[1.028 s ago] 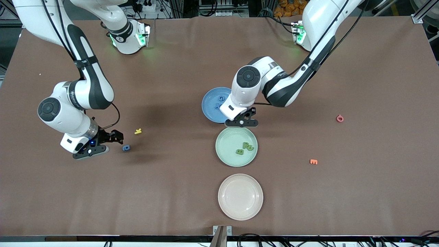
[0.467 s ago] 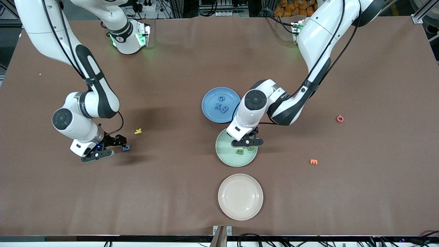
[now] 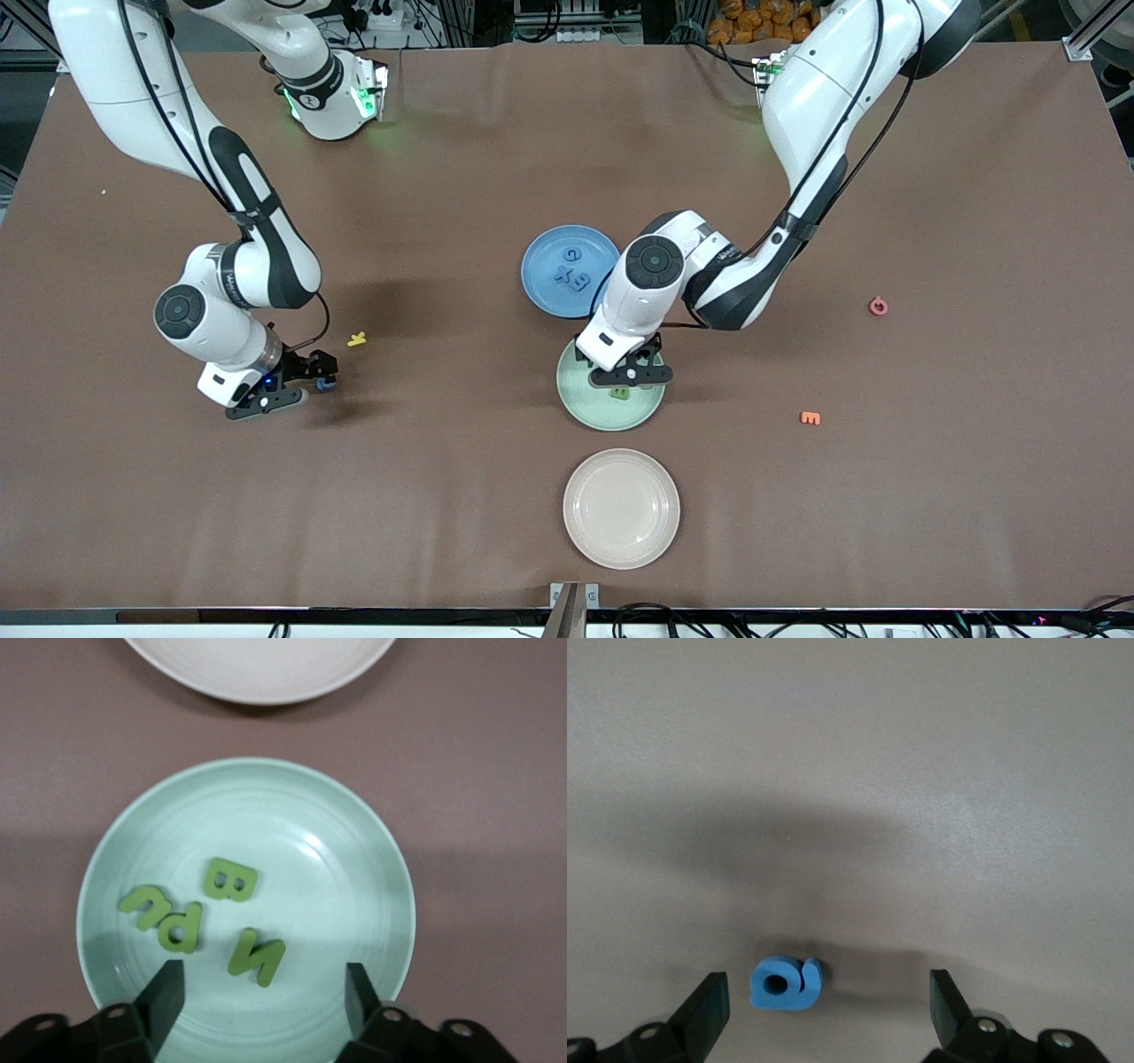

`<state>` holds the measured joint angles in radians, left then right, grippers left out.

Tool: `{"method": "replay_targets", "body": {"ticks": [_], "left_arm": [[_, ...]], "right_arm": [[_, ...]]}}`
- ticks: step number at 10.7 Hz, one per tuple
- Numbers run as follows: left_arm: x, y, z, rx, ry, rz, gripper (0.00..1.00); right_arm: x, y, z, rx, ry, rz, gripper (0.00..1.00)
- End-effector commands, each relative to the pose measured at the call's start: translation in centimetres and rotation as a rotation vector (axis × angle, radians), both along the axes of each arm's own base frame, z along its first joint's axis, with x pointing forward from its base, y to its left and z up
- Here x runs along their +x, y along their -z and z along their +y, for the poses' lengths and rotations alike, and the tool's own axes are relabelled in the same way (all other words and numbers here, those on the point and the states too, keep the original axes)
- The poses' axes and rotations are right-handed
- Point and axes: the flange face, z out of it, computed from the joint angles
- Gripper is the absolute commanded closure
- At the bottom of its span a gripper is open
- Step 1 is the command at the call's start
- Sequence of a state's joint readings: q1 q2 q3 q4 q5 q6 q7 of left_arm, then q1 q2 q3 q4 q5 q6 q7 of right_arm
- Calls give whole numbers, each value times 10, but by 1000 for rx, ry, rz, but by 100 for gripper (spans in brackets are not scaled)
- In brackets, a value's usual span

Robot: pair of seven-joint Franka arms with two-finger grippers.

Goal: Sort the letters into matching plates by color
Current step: 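Drop the N on the green plate while the right gripper grasps the o, then lift the blue o with the right gripper while the left gripper withdraws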

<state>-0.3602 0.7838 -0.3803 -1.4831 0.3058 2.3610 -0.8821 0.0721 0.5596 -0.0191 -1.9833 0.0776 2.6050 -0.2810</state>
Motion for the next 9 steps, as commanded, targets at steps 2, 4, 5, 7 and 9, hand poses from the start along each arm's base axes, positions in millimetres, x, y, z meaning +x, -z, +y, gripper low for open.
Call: {"method": "replay_targets", "body": {"ticks": [2,4,5,7,9], "left_arm": [[35,-81,51,49,44,-85,0],[37,-124,75,107,95,-82,0],[37,-134,87,140,122,-63,0],[34,-161,105,194,146,-41,0],[34,-194,135,241,163,-22,0]], "right_arm": [[1,8,10,1,-31,-27,24],[-5,9,10,-11,-49,-20,35],[-9,9,10,-13,-52,-19,36],[-14,7,10,-14,-54,-17,36],[-16,10,10,-13,-55,-32,41]]}}
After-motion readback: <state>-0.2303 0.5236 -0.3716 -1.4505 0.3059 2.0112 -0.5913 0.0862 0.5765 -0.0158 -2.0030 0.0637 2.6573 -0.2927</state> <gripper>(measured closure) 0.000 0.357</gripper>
